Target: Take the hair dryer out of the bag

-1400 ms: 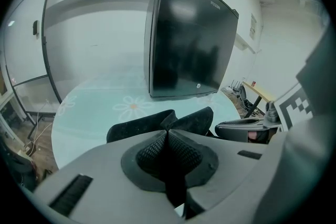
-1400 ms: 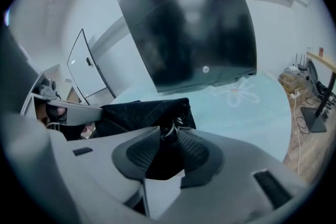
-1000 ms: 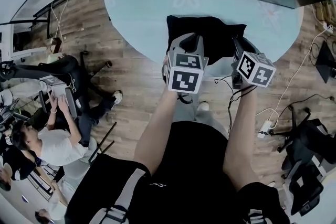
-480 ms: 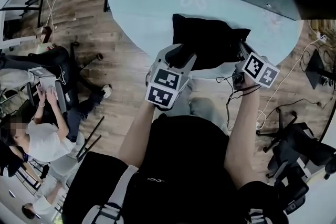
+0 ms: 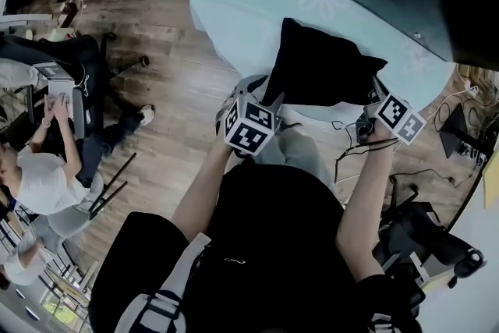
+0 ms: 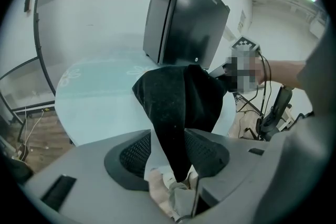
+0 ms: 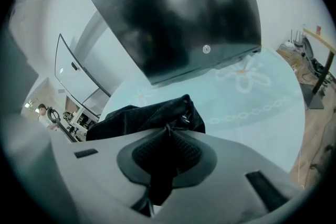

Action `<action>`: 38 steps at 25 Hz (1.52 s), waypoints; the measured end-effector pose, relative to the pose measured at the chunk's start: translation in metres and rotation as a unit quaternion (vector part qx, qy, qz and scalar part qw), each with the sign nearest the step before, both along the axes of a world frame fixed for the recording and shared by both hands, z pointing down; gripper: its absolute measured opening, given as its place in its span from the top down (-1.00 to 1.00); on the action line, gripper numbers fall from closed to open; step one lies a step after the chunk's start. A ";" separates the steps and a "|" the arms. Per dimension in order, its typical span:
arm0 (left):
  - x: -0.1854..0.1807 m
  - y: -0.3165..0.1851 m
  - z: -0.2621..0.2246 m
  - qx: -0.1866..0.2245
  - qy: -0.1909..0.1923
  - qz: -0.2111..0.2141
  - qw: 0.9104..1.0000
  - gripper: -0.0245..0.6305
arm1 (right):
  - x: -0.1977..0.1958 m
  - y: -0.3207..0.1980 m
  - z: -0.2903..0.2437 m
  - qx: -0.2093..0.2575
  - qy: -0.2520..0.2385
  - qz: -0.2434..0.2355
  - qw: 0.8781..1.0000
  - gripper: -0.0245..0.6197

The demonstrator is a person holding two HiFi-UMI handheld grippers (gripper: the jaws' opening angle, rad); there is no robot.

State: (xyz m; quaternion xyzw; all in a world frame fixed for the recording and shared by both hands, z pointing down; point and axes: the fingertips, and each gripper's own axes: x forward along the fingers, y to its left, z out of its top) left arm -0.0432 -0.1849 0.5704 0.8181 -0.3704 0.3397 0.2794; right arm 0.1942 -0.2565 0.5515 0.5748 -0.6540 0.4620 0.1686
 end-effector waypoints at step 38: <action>-0.071 -0.121 -0.026 0.120 -0.079 -0.207 0.968 0.84 | 0.032 -0.047 -0.067 0.090 -0.070 -0.058 0.992 0.85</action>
